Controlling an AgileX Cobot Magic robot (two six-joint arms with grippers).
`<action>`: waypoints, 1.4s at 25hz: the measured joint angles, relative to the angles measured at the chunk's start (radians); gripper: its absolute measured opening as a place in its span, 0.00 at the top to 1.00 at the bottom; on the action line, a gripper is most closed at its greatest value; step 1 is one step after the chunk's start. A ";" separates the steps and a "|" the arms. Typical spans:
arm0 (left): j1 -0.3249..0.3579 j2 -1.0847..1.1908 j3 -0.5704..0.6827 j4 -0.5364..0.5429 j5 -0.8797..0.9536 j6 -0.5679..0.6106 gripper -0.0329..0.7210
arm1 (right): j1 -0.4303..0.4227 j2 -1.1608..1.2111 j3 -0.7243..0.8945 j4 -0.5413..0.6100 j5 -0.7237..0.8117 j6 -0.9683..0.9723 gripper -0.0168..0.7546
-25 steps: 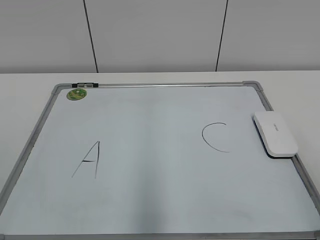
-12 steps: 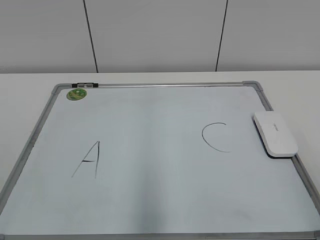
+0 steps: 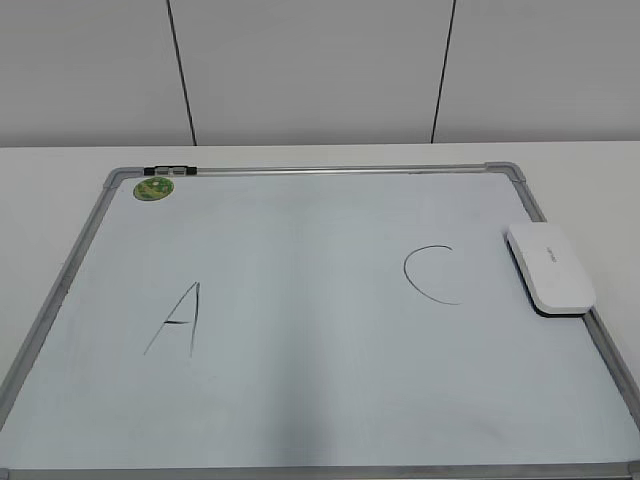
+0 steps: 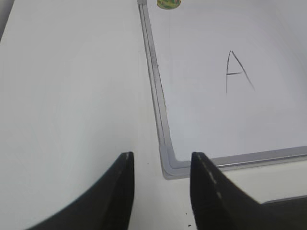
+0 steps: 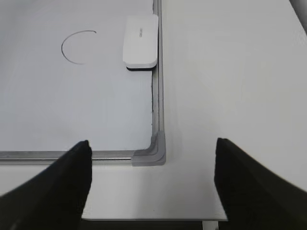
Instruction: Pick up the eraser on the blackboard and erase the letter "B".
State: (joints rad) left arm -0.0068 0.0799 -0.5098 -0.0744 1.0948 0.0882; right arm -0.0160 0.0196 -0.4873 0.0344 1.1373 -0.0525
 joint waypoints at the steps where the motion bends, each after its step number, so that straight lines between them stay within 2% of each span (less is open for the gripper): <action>1: 0.000 -0.020 0.000 0.000 0.000 0.000 0.59 | 0.000 -0.016 0.000 0.000 0.000 0.000 0.21; 13: 0.000 -0.070 0.000 0.000 0.005 -0.002 0.63 | 0.000 -0.036 0.000 0.000 0.000 0.000 0.21; 16: 0.000 -0.070 0.000 0.000 0.005 -0.002 0.61 | 0.000 -0.036 0.000 0.000 0.000 0.000 0.21; 27: 0.000 -0.070 0.000 0.000 0.005 -0.002 0.63 | 0.000 -0.036 0.000 0.000 0.002 0.001 0.21; 28: 0.000 -0.070 0.000 0.000 0.005 -0.004 0.61 | 0.000 -0.036 0.000 0.000 0.002 0.001 0.21; 35: 0.000 -0.070 0.000 0.000 0.005 -0.004 0.64 | 0.000 -0.036 0.000 0.000 0.002 0.001 0.21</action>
